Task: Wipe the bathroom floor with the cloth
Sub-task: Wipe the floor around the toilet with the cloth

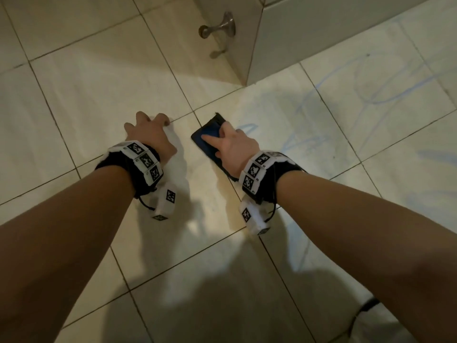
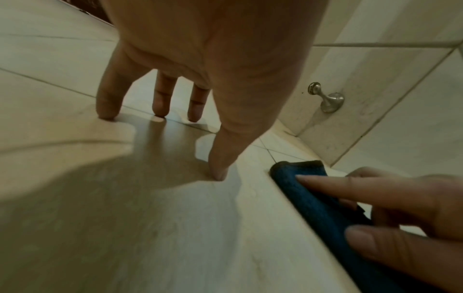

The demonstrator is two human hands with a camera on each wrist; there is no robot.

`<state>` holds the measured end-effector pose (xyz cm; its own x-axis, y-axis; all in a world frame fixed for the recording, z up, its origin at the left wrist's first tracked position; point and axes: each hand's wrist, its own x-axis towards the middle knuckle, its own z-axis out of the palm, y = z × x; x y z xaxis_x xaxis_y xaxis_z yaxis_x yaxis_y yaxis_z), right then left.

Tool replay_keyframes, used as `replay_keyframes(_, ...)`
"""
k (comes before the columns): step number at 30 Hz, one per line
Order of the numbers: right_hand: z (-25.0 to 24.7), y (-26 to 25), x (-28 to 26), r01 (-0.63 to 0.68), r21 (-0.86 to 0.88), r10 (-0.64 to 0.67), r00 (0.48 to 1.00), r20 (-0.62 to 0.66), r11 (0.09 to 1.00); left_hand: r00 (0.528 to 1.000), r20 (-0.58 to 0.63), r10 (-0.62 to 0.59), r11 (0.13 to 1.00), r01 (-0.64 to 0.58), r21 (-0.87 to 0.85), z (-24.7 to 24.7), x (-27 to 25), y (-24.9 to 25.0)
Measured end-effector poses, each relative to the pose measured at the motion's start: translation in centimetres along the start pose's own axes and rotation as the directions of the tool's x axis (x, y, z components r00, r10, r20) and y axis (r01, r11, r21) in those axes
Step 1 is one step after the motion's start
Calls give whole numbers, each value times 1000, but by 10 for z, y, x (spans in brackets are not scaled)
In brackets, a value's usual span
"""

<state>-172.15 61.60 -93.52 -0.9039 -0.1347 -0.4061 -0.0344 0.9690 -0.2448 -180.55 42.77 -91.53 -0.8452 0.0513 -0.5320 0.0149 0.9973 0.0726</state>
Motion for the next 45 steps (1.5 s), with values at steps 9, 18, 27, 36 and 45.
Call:
replay_keyframes(9,-42,106,-2,-315,84,322,944,-75,945,1000,13,-4,1000,4,11,-1,-4,2)
replay_keyframes(18,-40,124,-4,-399,121,412,904,-113,909,1000,-2,30,1000,-30,-4,3,-5,-3)
replay_keyframes(27,-26,56,13,-256,-17,254,963,-87,966,997,-45,56,998,-56,-10,8,-7,-8)
replay_keyframes(36,-25,6,63,19,-213,-3,997,78,977,995,-88,55,998,-56,-9,13,-10,-10)
replay_keyframes(45,-42,6,56,-52,-59,61,982,178,997,995,-59,82,996,-84,-30,13,-14,-11)
